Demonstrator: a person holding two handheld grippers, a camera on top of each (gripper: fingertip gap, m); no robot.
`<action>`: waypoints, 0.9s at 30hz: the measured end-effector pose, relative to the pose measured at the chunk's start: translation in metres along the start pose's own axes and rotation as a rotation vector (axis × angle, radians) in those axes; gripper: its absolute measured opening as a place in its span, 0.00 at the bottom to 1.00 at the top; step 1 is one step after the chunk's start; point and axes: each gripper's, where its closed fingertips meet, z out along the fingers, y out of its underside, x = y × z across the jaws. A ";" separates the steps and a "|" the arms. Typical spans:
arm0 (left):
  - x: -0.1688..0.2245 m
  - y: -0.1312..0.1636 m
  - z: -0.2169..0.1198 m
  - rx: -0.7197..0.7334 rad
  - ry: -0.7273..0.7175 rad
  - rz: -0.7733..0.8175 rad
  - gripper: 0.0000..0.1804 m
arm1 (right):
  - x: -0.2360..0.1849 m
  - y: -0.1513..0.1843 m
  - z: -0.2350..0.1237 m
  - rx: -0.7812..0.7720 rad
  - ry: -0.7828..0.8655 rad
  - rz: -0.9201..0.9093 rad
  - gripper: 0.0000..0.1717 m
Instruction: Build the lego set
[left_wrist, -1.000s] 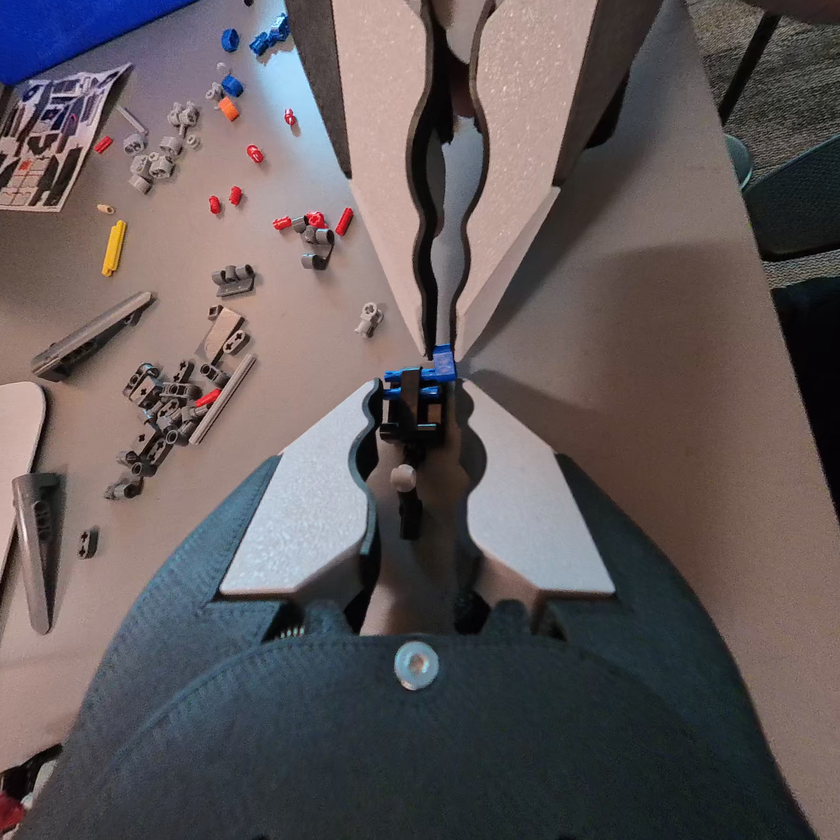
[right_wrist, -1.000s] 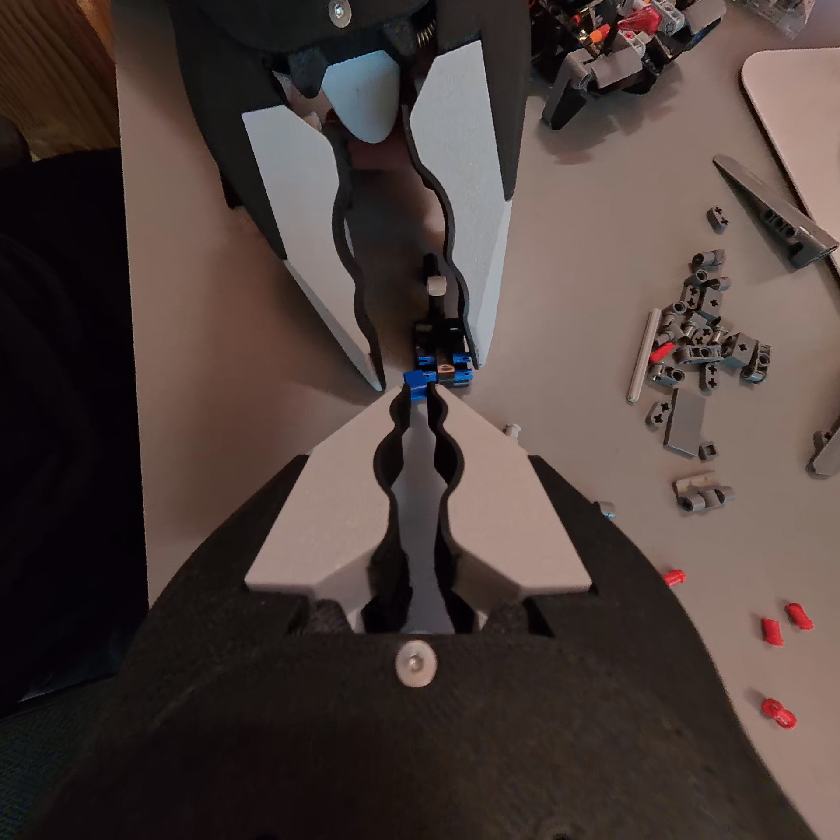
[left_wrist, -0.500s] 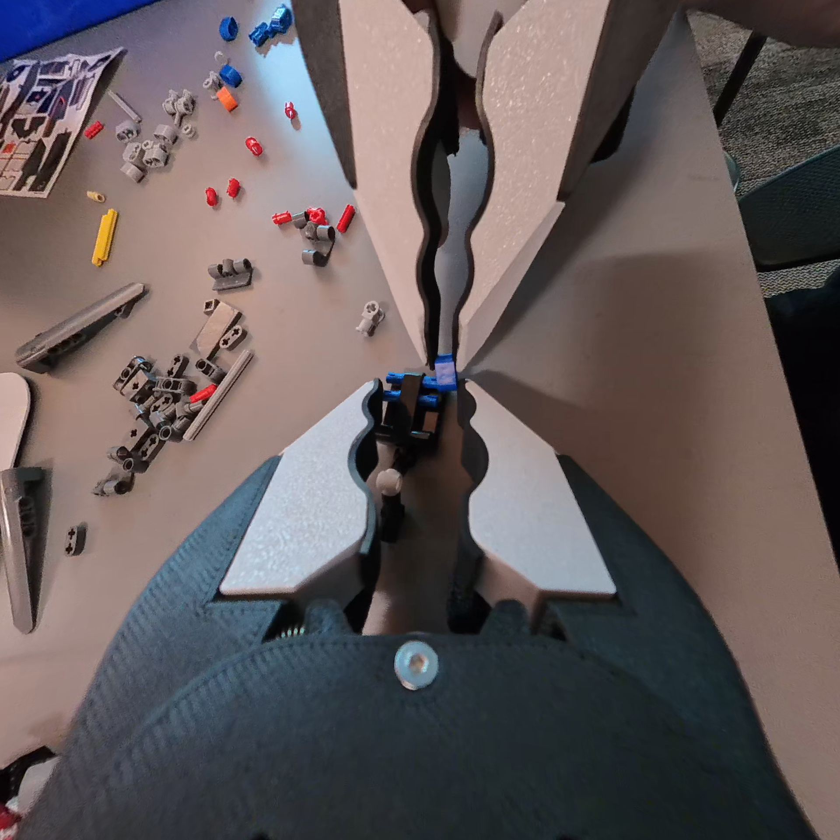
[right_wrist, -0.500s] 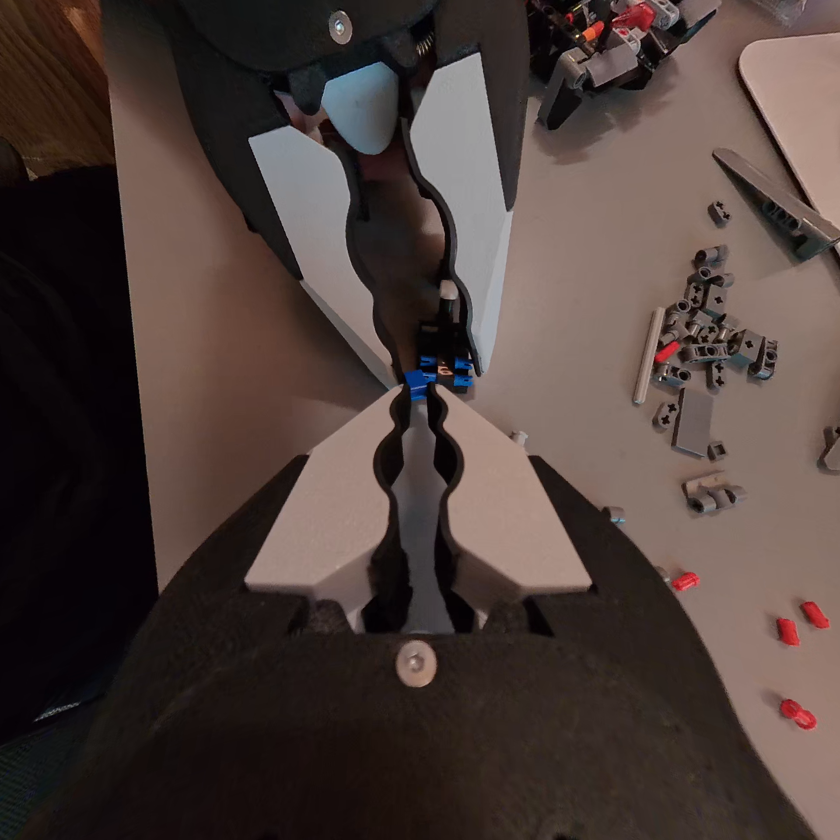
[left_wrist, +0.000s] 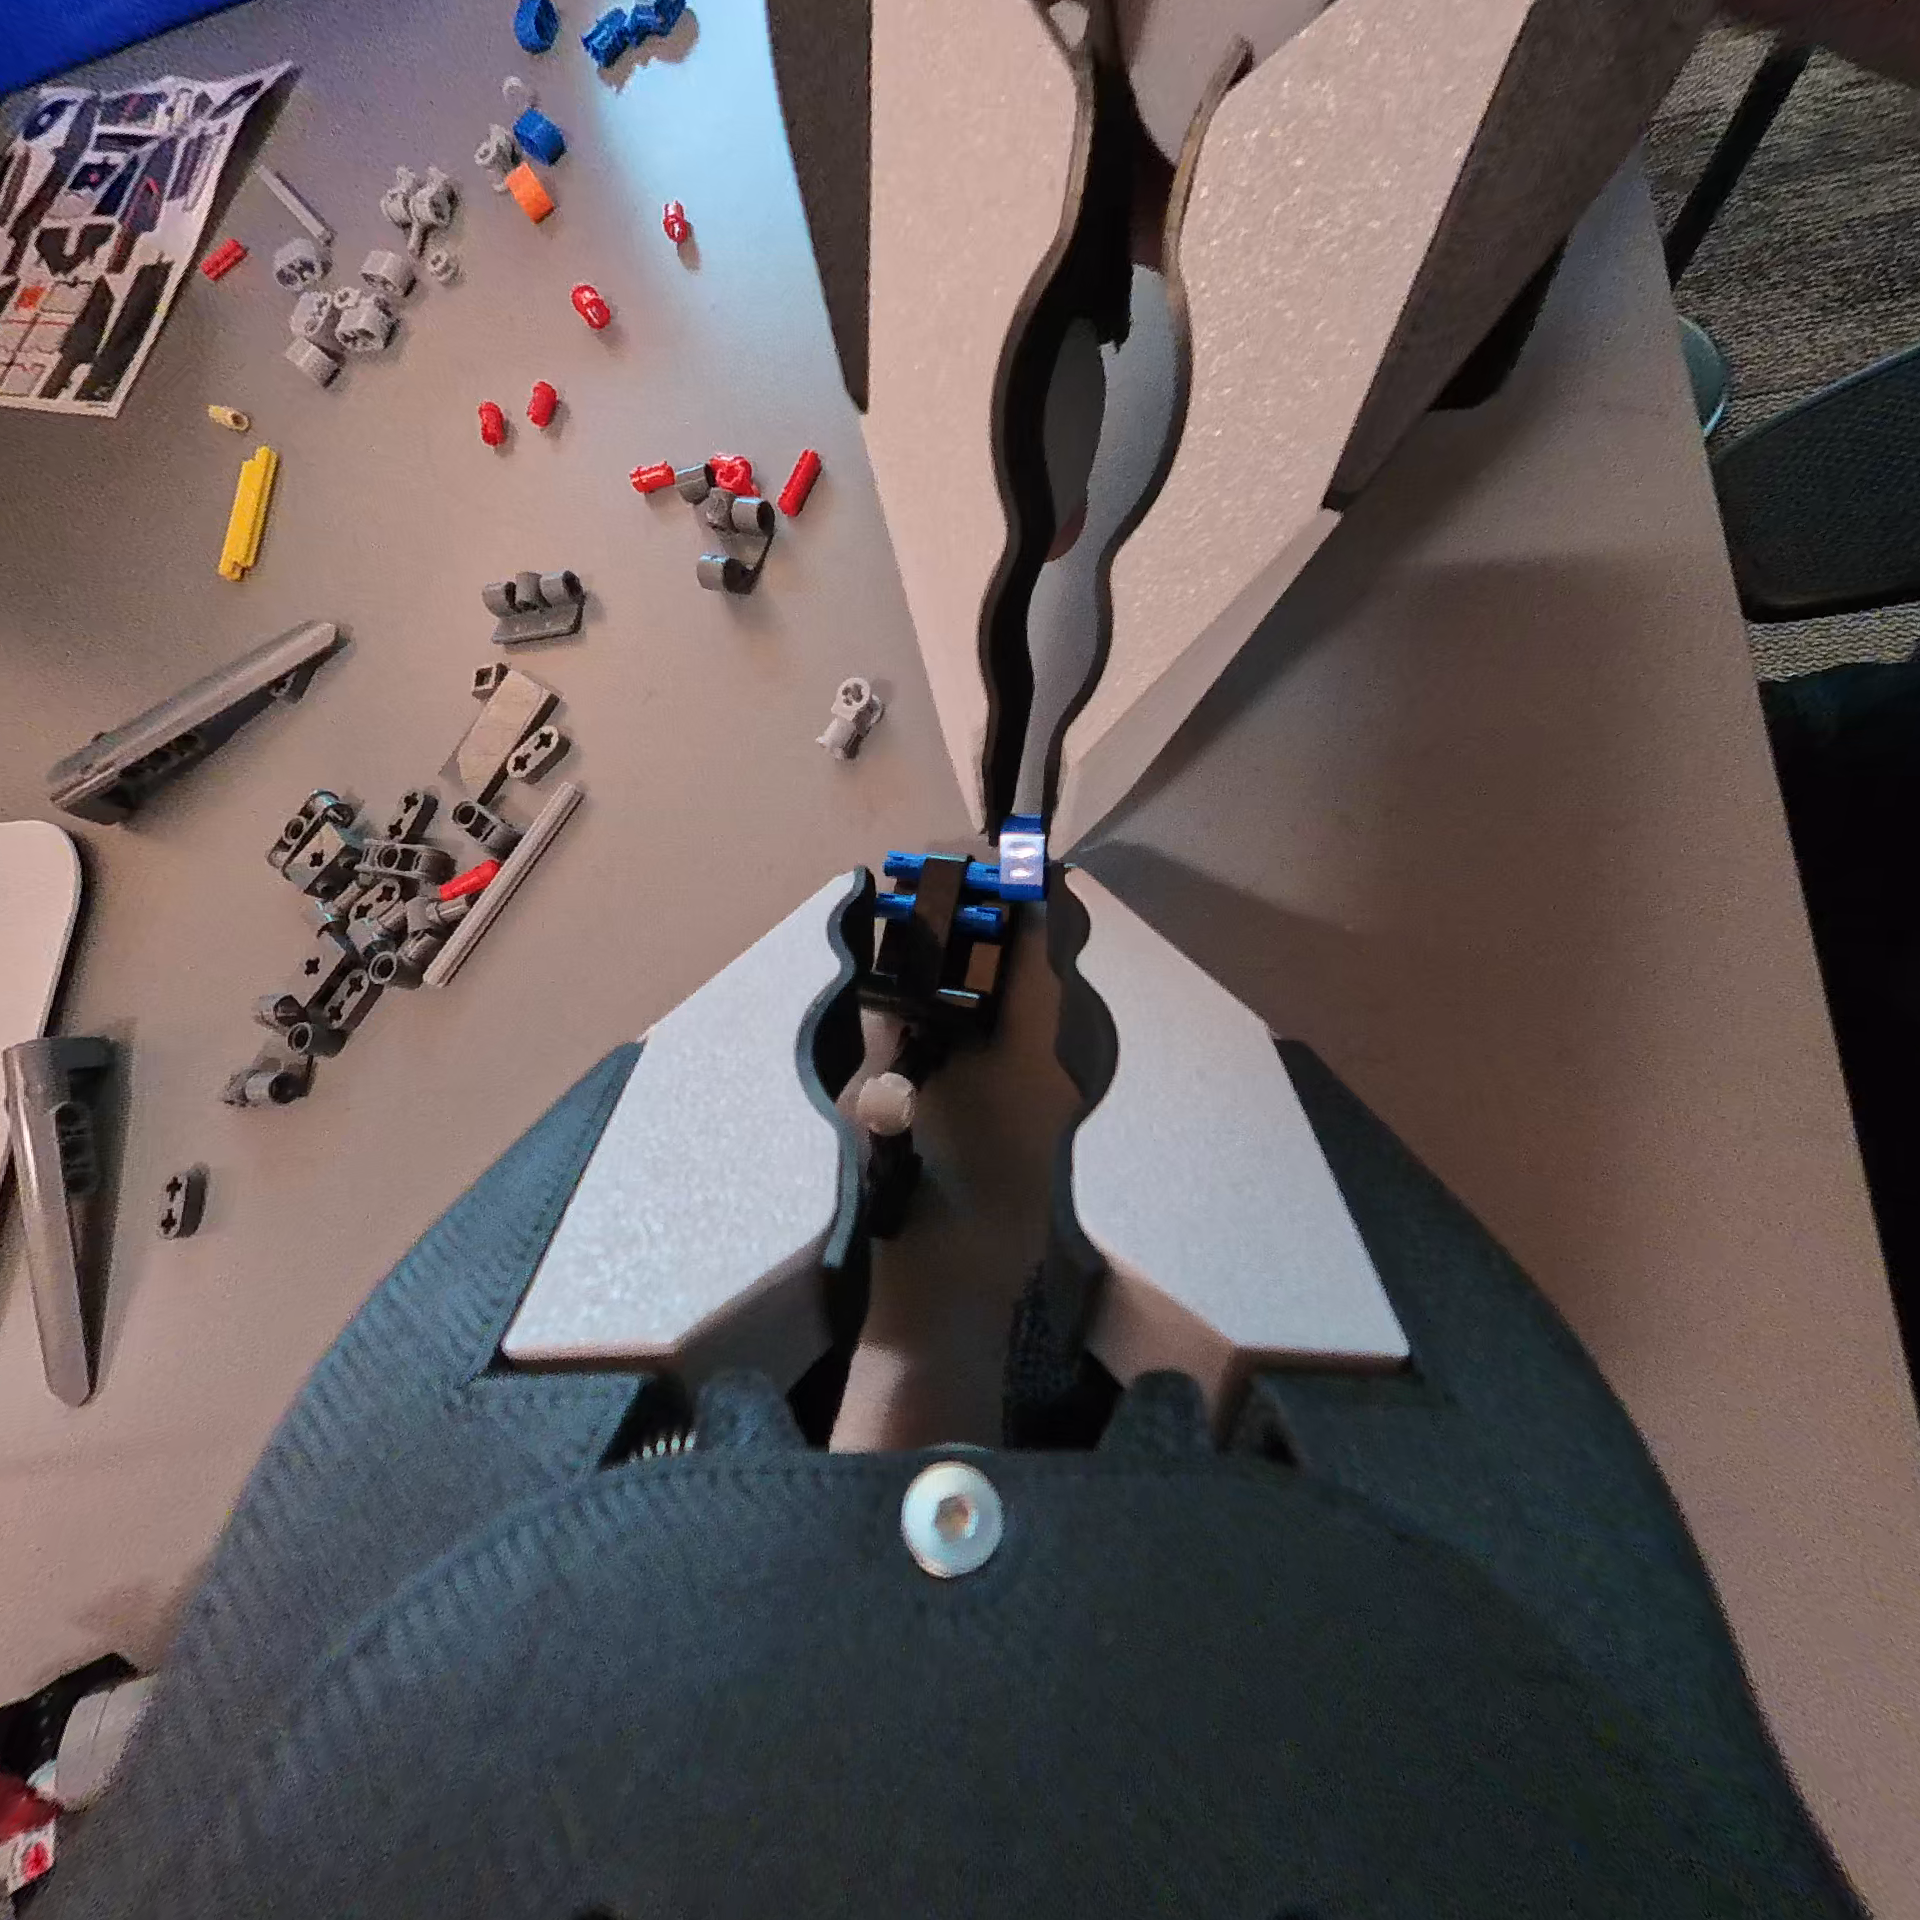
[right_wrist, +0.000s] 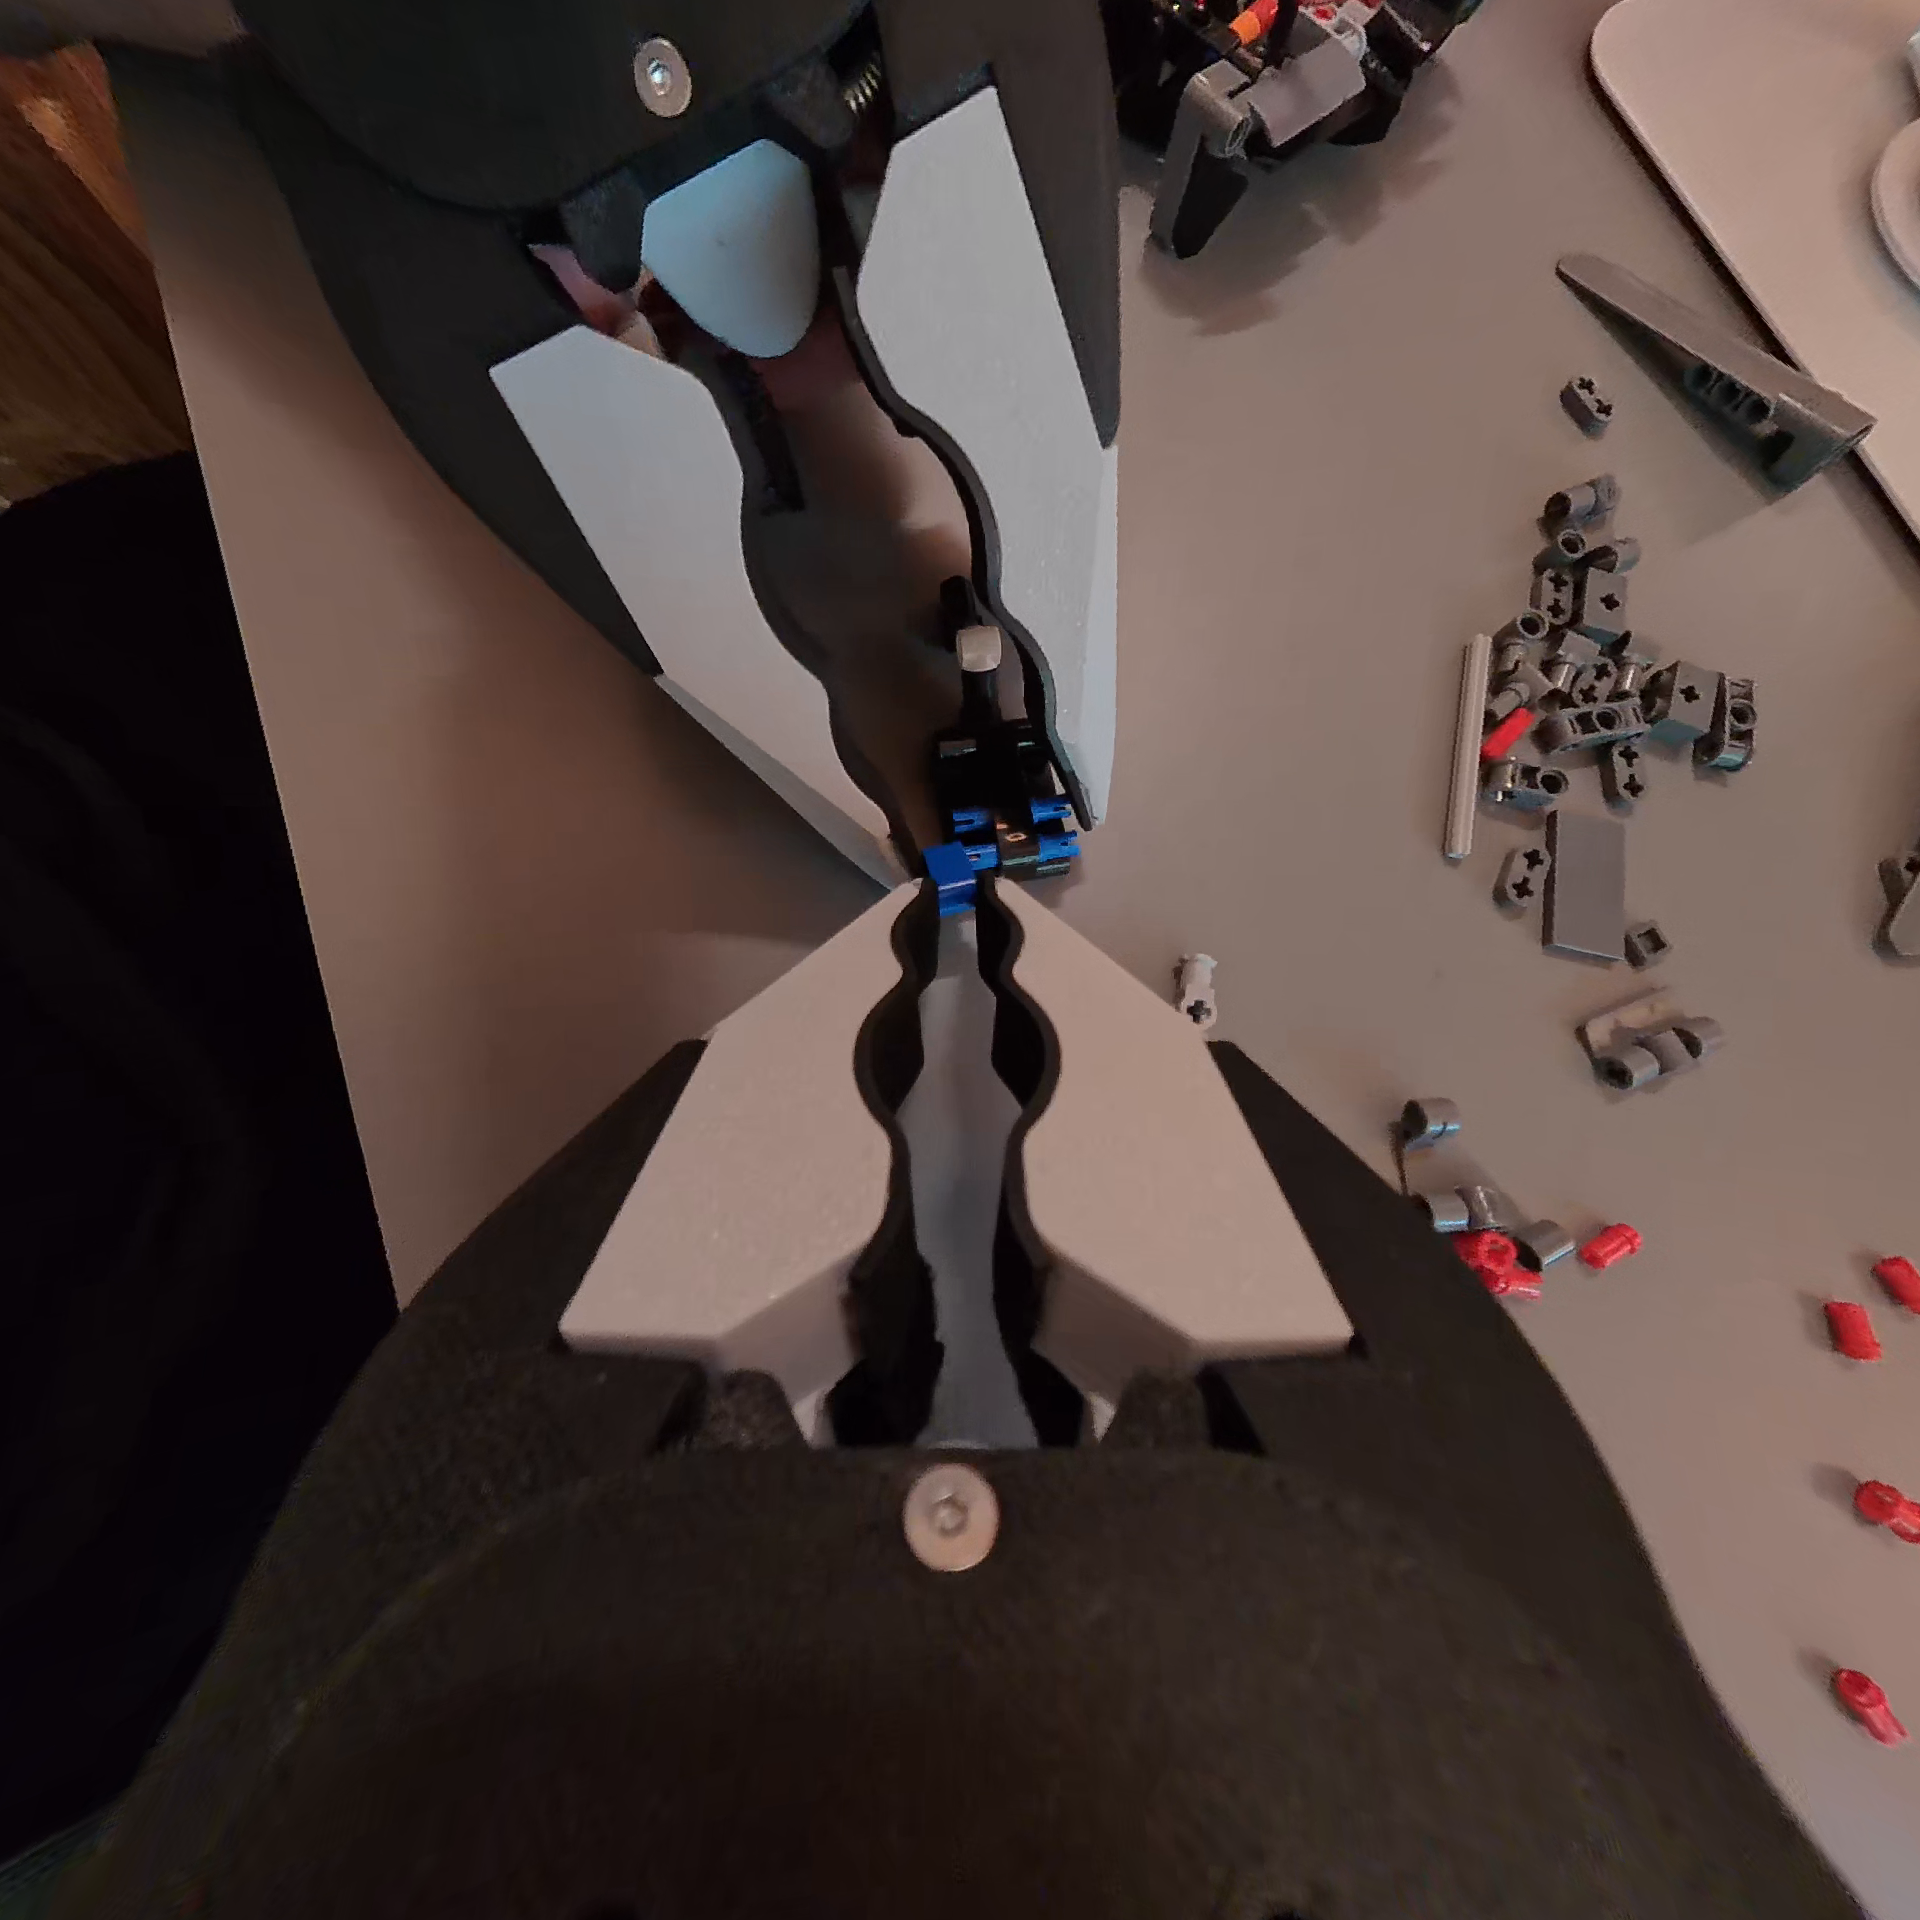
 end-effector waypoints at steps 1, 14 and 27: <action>0.000 0.000 0.000 -0.002 -0.003 0.004 0.17 | 0.000 0.000 0.000 -0.002 0.001 0.009 0.03; -0.002 0.000 0.000 -0.005 -0.042 0.015 0.16 | 0.003 0.000 -0.001 -0.005 -0.003 0.073 0.02; 0.000 -0.002 0.001 0.021 -0.052 0.071 0.13 | 0.004 0.001 -0.001 0.006 -0.080 0.000 0.03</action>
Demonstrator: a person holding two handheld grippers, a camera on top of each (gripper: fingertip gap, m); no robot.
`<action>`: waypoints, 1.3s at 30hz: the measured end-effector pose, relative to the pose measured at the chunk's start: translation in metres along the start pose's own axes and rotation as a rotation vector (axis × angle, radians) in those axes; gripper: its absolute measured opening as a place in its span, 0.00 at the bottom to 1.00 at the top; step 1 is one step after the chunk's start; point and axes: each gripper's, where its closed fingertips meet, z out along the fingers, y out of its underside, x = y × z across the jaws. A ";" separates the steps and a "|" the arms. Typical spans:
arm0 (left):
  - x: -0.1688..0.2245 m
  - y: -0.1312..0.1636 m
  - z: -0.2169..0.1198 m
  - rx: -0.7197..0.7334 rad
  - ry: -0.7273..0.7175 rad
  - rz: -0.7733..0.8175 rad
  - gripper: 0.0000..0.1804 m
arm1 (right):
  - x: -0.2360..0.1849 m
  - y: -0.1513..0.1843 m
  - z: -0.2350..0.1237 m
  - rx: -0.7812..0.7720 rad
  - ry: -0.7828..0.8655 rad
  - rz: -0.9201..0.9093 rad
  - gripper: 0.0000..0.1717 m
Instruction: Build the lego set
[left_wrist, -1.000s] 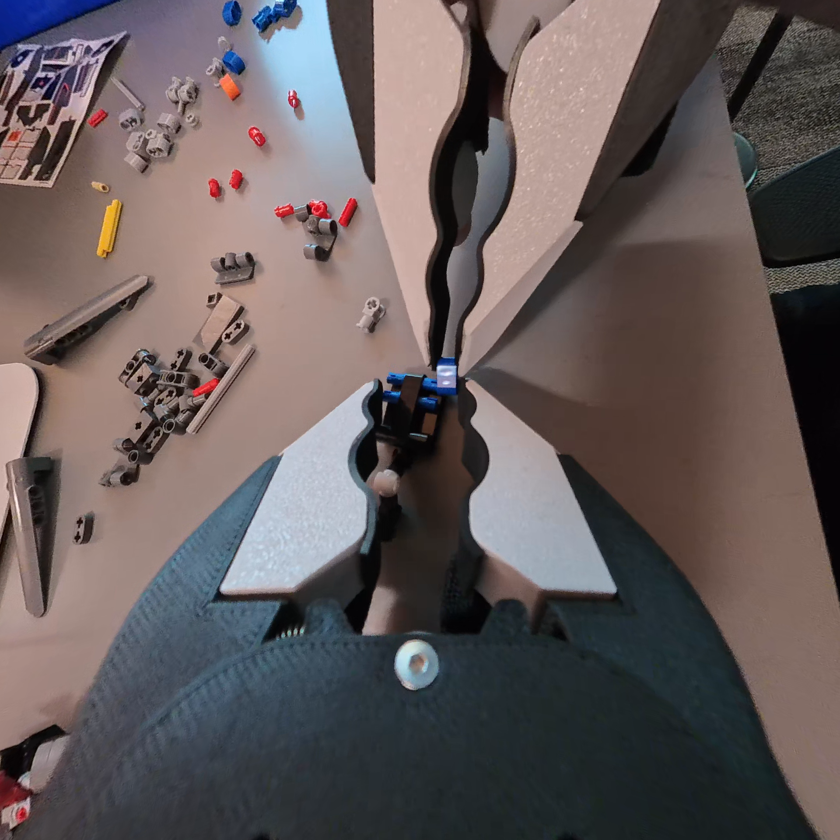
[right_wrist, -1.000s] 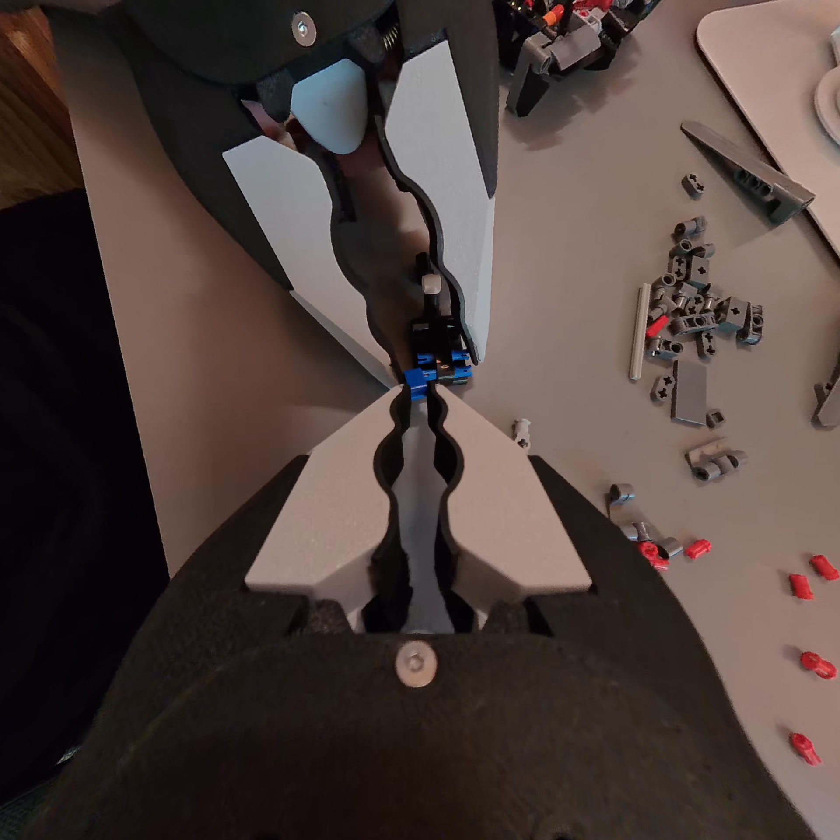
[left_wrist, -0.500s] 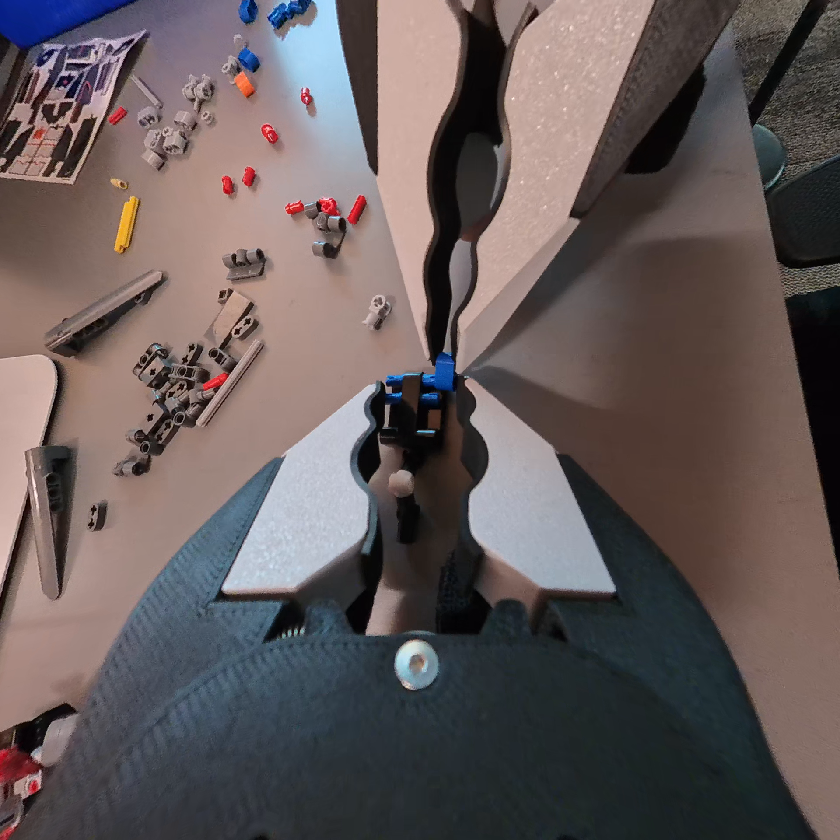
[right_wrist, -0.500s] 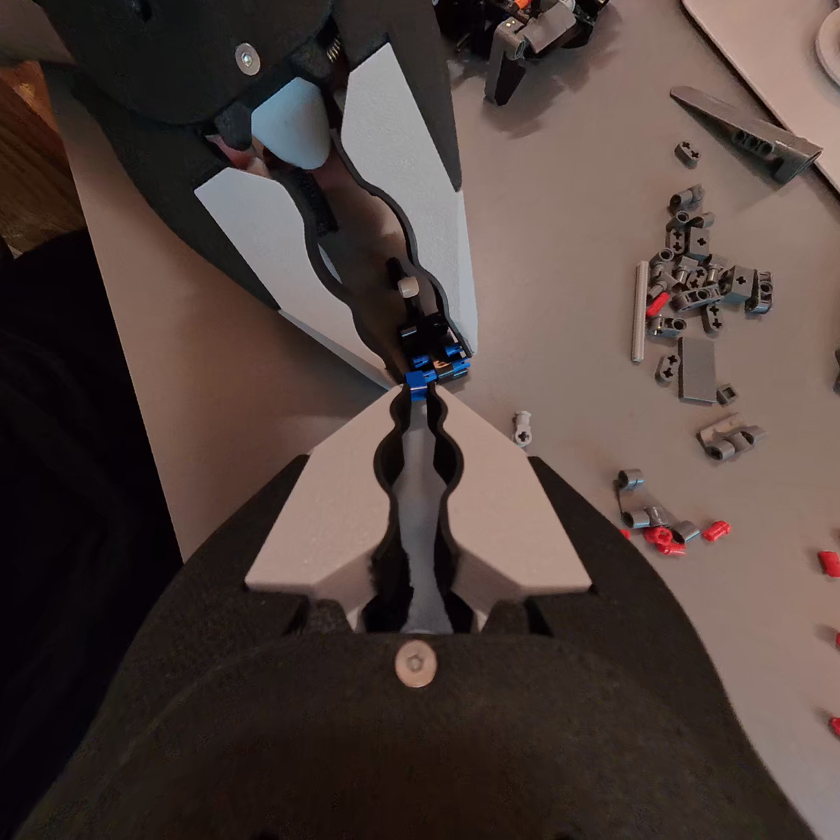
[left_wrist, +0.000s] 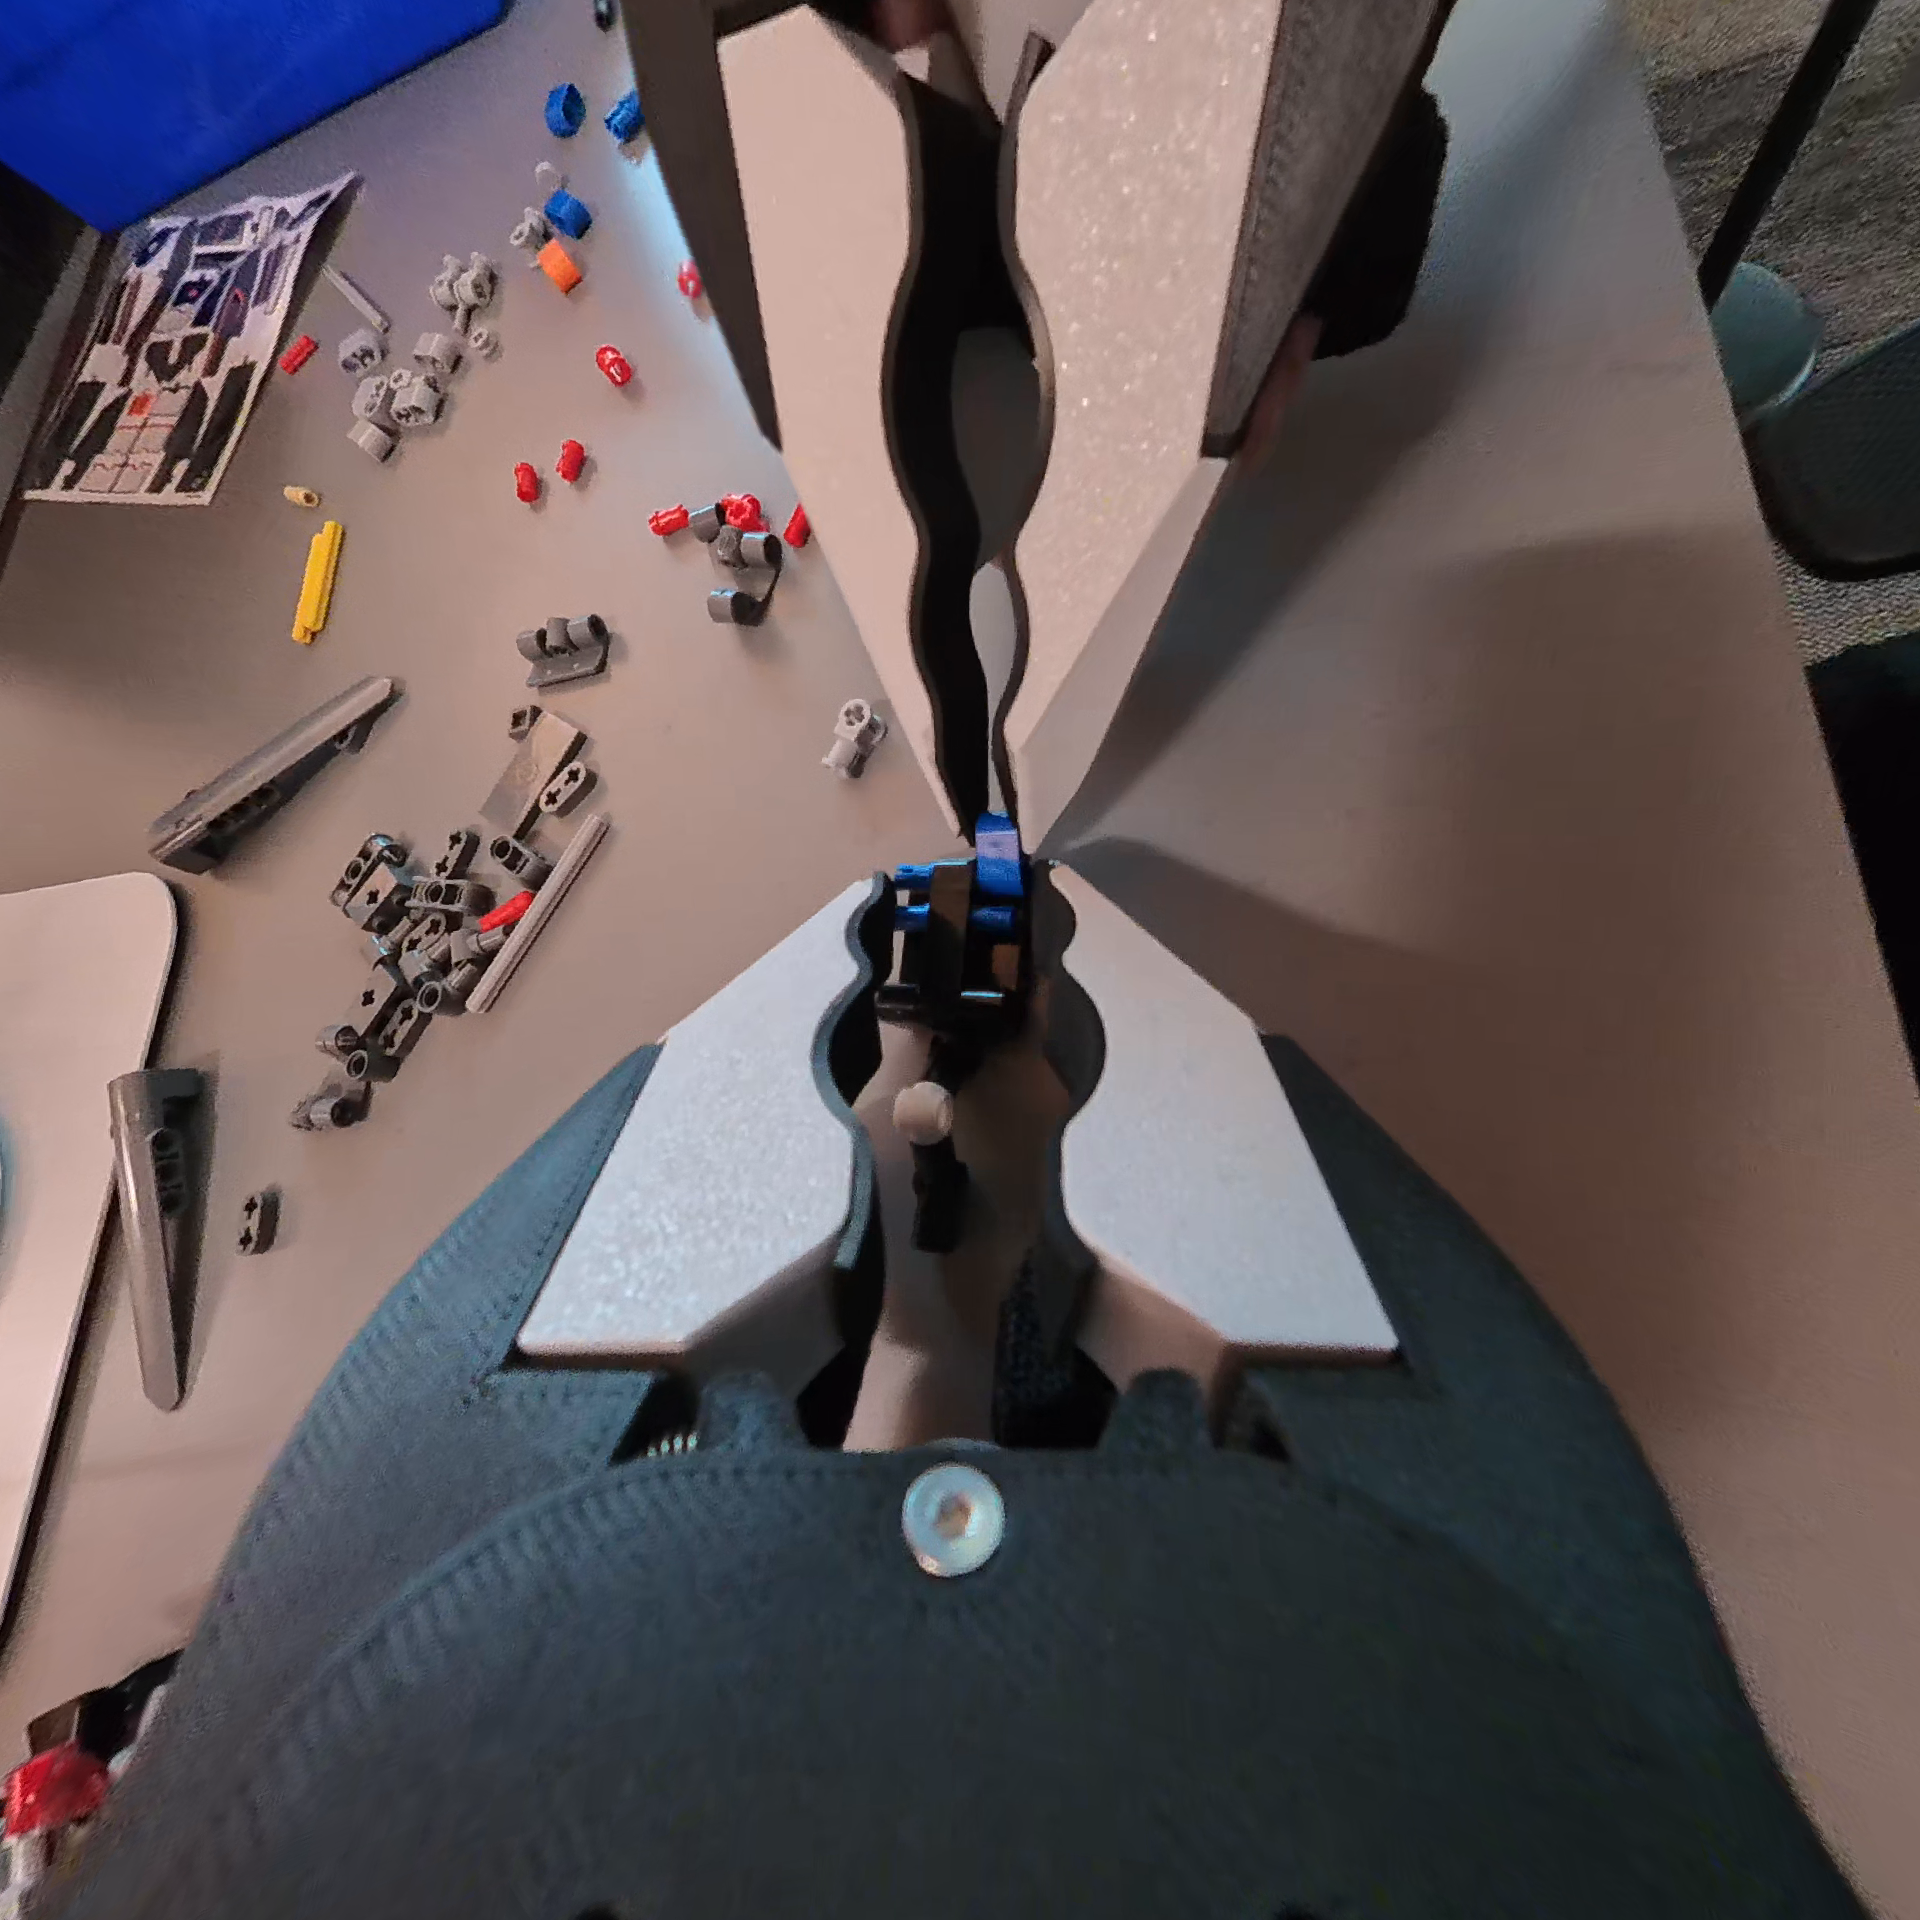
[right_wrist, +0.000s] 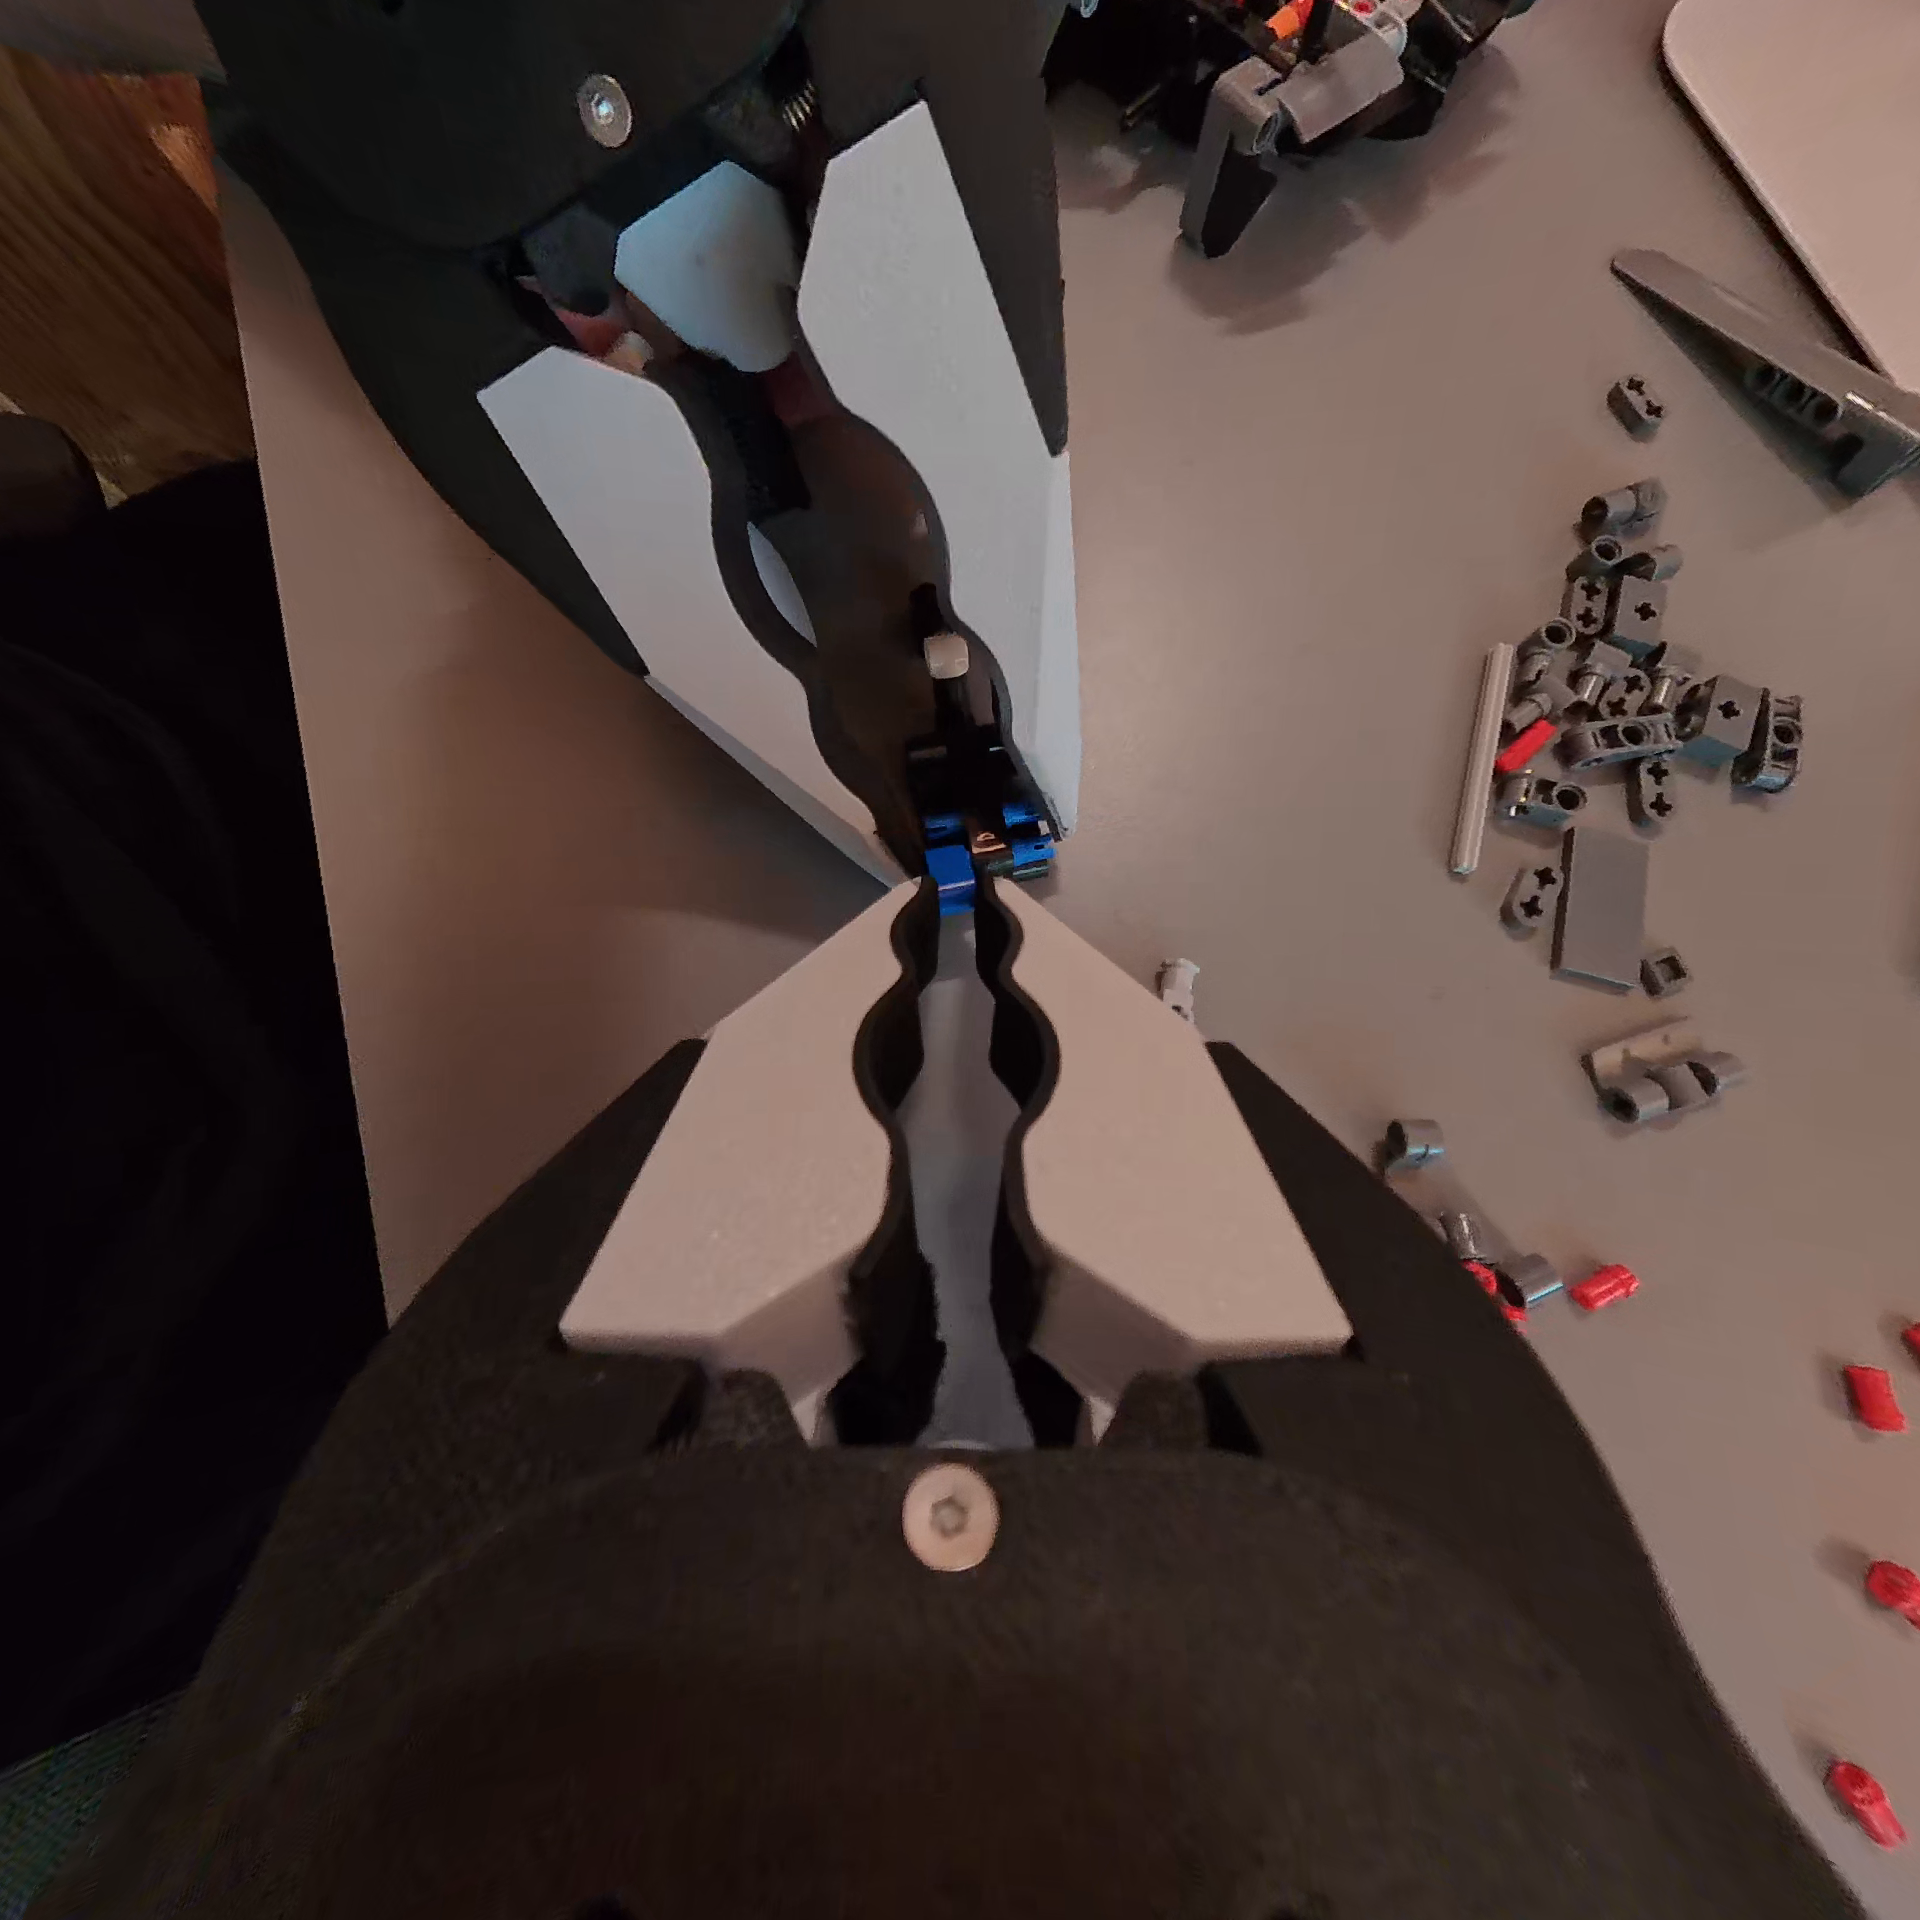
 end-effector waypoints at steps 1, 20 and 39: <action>0.000 0.000 0.000 -0.002 0.003 -0.017 0.13 | 0.000 0.000 0.000 0.001 0.001 -0.002 0.03; -0.012 0.002 -0.012 0.008 -0.016 -0.025 0.20 | 0.028 0.015 -0.054 -0.005 0.161 -0.024 0.17; -0.010 0.027 -0.021 -0.096 0.045 -0.052 0.14 | 0.138 0.147 -0.182 -0.250 0.607 0.182 0.15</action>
